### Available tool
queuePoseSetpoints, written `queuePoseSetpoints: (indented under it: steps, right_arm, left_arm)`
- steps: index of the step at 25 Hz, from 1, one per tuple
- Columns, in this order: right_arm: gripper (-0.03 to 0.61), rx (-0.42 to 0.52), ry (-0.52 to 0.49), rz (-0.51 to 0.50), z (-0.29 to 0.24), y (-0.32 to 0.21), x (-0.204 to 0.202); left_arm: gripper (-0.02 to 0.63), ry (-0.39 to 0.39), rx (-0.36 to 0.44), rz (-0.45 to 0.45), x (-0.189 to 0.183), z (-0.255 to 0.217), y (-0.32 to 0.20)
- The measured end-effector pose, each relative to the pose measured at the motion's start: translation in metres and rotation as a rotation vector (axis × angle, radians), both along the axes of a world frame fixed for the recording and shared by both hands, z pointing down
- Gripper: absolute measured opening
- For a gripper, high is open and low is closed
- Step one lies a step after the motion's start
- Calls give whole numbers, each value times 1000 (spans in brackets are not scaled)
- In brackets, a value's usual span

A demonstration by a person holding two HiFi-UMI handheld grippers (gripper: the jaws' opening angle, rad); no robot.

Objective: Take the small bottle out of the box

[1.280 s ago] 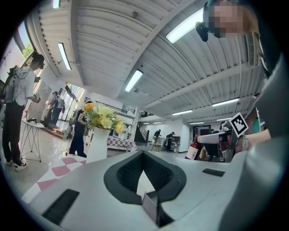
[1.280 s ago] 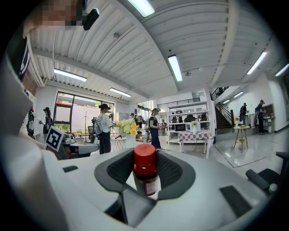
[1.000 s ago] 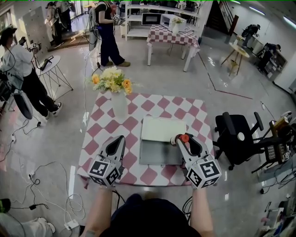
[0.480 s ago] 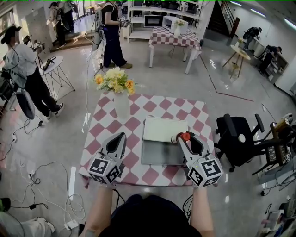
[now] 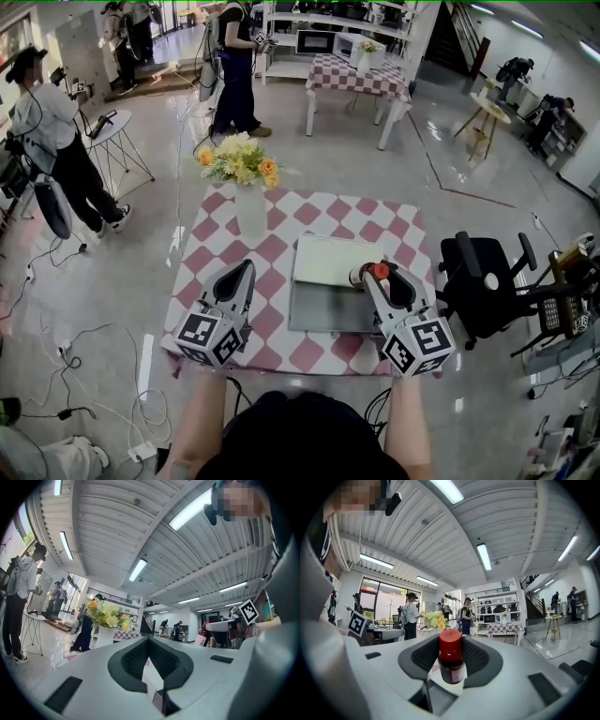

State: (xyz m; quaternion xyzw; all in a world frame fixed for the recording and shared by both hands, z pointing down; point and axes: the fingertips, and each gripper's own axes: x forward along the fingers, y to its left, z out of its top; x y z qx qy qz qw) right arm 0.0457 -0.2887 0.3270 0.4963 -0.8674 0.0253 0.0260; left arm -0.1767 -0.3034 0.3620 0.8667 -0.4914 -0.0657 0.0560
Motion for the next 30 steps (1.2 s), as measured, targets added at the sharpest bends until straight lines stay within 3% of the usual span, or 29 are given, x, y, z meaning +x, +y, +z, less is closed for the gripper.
queuePoseSetpoints:
  steps: [30]
  right_arm:
    - [147, 6, -14, 8, -4, -7, 10]
  left_arm:
    - [2, 3, 2, 13, 7, 1, -12]
